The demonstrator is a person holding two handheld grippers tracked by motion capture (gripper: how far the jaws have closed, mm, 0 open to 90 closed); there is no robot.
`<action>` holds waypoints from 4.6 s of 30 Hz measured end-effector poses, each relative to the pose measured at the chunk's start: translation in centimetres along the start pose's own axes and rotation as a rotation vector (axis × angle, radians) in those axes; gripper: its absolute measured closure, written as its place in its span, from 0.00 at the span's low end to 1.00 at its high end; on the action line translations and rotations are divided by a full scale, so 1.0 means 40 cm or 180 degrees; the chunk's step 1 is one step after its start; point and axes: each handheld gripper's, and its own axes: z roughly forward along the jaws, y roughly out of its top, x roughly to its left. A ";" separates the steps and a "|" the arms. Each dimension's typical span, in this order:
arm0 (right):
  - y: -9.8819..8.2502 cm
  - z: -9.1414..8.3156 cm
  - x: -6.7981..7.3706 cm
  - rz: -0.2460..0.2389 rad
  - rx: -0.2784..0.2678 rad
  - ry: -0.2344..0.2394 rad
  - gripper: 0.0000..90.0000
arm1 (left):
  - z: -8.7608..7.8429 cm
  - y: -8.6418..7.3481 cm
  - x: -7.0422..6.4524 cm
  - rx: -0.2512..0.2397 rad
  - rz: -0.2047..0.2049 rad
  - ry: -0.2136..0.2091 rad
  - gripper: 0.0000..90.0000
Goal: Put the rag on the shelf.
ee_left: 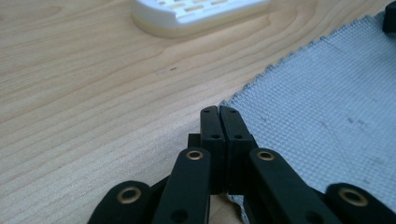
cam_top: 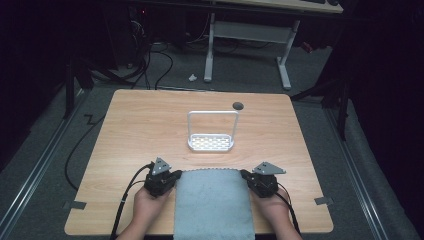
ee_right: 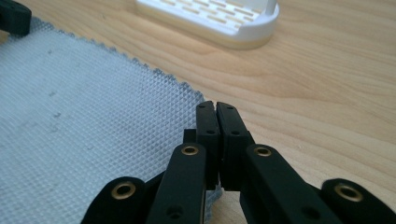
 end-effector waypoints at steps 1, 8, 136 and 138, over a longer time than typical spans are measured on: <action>0.000 -0.004 0.001 0.0003 -0.0031 0.0000 1.00 | -0.005 0.001 -0.001 -0.0040 0.0001 0.0004 0.99; 0.005 -0.044 0.014 -0.0015 -0.0311 -0.0018 1.00 | -0.041 0.010 -0.012 -0.0367 -0.0046 -0.0052 0.99; 0.329 0.152 -0.197 0.0230 -0.0659 -0.0062 1.00 | 0.107 0.323 0.174 -0.0453 -0.0034 0.0102 0.99; 0.319 0.157 -0.195 0.0260 -0.0642 -0.0053 1.00 | 0.110 0.317 0.174 -0.0431 -0.0035 0.0111 0.99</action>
